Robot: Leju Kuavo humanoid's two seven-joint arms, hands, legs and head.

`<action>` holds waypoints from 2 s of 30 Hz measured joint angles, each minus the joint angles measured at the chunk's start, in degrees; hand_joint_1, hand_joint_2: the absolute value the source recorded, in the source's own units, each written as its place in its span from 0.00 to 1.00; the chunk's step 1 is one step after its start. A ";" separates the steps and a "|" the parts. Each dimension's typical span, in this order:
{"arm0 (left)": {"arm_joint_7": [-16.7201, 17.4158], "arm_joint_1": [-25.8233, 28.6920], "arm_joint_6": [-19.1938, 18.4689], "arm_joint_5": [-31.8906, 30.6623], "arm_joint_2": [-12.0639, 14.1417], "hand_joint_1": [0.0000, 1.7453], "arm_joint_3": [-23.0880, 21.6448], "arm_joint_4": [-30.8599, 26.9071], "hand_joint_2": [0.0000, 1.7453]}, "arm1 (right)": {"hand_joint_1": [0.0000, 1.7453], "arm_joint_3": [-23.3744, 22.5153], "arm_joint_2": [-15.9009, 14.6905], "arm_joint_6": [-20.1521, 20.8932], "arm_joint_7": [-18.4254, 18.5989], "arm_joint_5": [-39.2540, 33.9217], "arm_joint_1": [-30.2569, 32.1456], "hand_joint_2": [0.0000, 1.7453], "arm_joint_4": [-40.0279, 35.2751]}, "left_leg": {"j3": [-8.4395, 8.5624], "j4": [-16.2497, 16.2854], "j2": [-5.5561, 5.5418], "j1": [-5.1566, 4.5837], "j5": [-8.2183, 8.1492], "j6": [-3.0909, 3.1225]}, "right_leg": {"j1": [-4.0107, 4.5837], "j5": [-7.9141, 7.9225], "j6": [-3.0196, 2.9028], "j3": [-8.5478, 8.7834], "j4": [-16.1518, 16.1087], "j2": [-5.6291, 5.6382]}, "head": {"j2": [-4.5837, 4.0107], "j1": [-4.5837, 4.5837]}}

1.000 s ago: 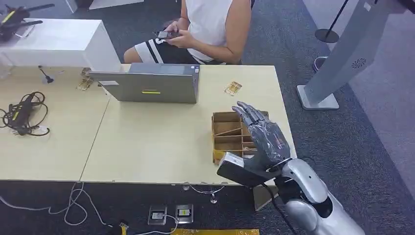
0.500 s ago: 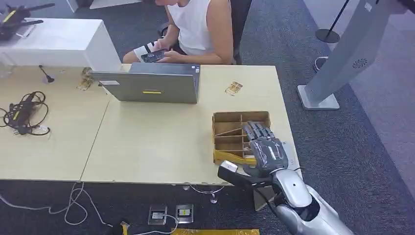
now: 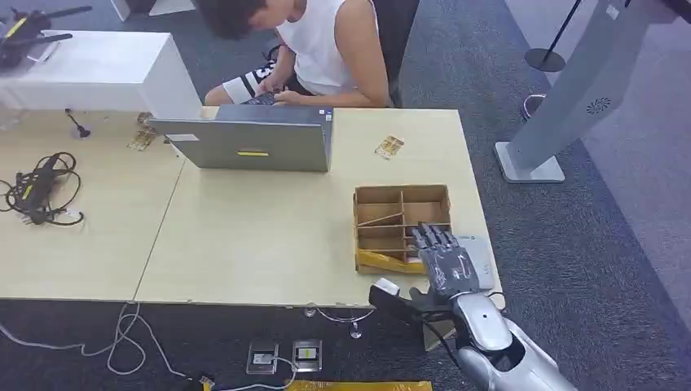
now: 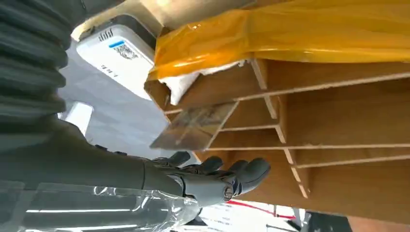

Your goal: Pass the card to the sensor for recognition and then transmit it.

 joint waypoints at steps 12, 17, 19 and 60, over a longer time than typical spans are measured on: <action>-1.38 0.14 0.00 1.29 0.11 0.00 0.02 0.02 0.00 | 0.00 -0.24 0.02 -8.57 0.02 1.09 -0.83 1.00 2.49 | -0.01 0.00 0.00 0.00 0.00 0.00 | 0.00 0.00 0.00 -0.01 0.00 0.00 | 0.00 -0.02; -2.45 0.05 0.00 2.30 0.11 0.00 0.02 0.00 0.00 | 0.00 -0.98 0.00 -11.67 0.74 2.79 -1.39 1.00 2.63 | 0.00 0.01 0.00 0.00 0.00 0.00 | 0.00 0.00 0.00 -0.01 0.00 0.00 | 0.00 0.00; -2.47 -0.18 0.00 2.30 0.09 0.00 0.02 0.00 0.00 | 0.00 -1.53 0.00 -11.37 0.98 2.62 -2.15 1.00 2.34 | 0.05 0.01 0.00 0.00 0.00 0.00 | 0.00 0.01 0.00 0.03 0.00 0.01 | 0.00 0.00; -3.80 0.92 0.00 6.93 0.33 0.00 -0.04 0.13 0.00 | 0.00 -2.34 -0.15 -5.82 -3.15 -3.37 -2.31 1.00 3.30 | 0.05 0.00 0.00 0.00 0.00 0.00 | 0.00 0.00 0.00 0.04 0.00 0.00 | 0.00 0.00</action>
